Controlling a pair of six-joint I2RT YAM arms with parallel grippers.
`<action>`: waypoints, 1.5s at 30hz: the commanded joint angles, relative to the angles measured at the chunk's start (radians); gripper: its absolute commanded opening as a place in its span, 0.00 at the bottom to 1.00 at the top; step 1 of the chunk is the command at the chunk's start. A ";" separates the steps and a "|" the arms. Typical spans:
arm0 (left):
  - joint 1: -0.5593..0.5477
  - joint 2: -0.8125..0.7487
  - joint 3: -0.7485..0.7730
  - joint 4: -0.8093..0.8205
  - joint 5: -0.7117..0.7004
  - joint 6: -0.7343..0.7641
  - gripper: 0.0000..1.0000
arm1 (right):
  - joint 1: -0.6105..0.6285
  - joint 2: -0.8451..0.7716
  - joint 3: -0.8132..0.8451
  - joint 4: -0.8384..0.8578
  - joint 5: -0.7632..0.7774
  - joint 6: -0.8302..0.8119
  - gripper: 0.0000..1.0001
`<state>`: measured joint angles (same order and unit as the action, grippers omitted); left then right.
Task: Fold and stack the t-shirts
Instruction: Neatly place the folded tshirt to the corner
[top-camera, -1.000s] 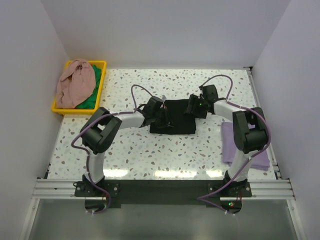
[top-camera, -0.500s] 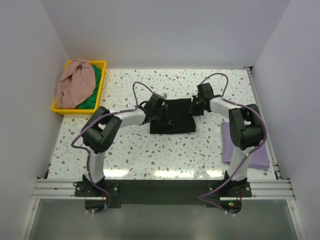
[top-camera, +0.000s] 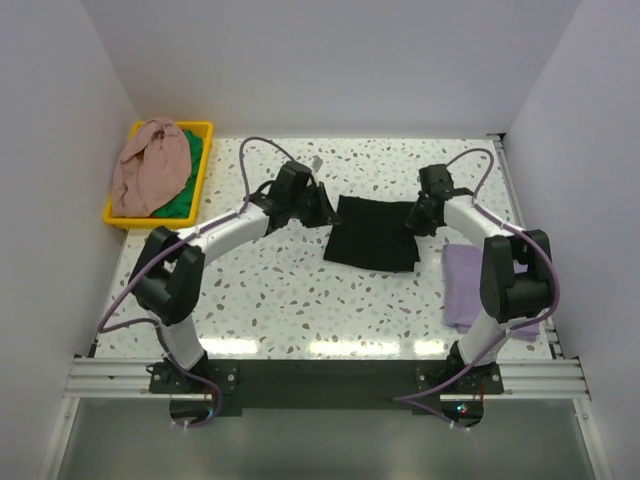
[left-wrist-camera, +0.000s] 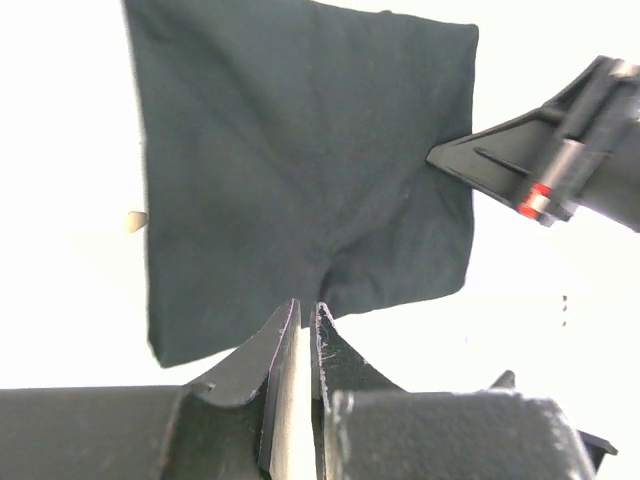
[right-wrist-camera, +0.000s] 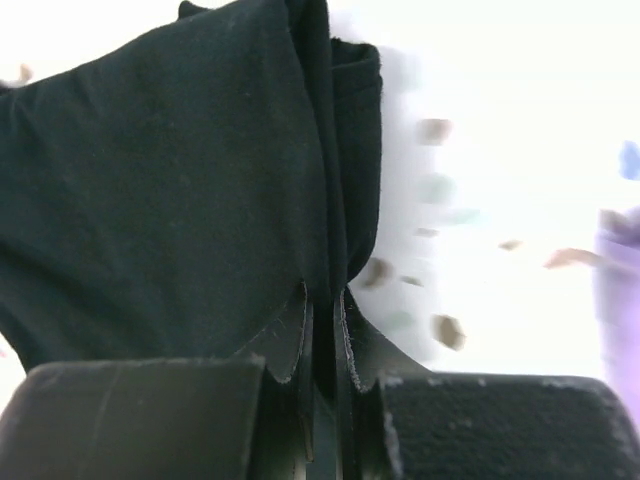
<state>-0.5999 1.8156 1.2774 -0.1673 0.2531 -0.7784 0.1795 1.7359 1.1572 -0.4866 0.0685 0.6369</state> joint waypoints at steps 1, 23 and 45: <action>0.008 -0.096 -0.023 -0.015 0.031 0.044 0.14 | -0.025 -0.062 0.024 -0.124 0.146 0.079 0.00; 0.006 -0.170 -0.012 -0.057 0.092 0.062 0.14 | -0.259 0.008 0.524 -0.852 0.593 0.409 0.00; 0.000 -0.159 0.007 -0.067 0.110 0.070 0.14 | -0.443 -0.084 0.572 -0.895 0.594 0.369 0.00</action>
<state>-0.5961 1.6917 1.2606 -0.2310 0.3450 -0.7376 -0.2527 1.6730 1.6615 -1.3369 0.6109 1.0012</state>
